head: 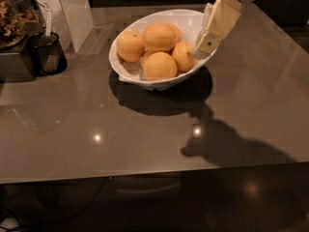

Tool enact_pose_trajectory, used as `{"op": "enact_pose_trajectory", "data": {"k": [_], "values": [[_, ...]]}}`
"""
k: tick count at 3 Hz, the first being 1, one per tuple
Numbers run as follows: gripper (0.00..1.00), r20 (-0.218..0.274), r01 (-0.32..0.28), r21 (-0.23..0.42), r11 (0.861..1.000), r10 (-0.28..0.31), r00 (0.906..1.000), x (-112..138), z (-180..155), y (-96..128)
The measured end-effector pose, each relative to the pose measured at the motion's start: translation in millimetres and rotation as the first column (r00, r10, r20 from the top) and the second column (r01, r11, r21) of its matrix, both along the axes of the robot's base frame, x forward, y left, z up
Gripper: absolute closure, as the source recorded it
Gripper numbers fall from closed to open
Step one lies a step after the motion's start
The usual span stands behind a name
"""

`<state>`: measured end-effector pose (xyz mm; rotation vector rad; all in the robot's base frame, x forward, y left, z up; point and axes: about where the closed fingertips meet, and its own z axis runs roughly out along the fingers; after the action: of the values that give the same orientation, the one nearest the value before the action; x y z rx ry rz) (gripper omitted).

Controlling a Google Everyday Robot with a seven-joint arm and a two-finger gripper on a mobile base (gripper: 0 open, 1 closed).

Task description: Pick orange from white bowl

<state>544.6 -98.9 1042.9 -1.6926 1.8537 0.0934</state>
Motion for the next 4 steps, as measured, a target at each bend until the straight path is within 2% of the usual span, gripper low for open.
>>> {"op": "enact_pose_trajectory", "data": {"k": [1,2,3,4], "values": [[0.0,-0.011,-0.026,0.045,0.999,0.026,0.9996,27,-3,16],[0.0,-0.013,-0.023,0.05,0.998,0.024,0.9996,31,-5,17],[0.0,-0.02,-0.049,0.072,0.996,0.051,0.9985,55,-13,29],[0.0,-0.057,-0.073,0.103,0.992,0.079,0.9952,88,-31,46]]}}
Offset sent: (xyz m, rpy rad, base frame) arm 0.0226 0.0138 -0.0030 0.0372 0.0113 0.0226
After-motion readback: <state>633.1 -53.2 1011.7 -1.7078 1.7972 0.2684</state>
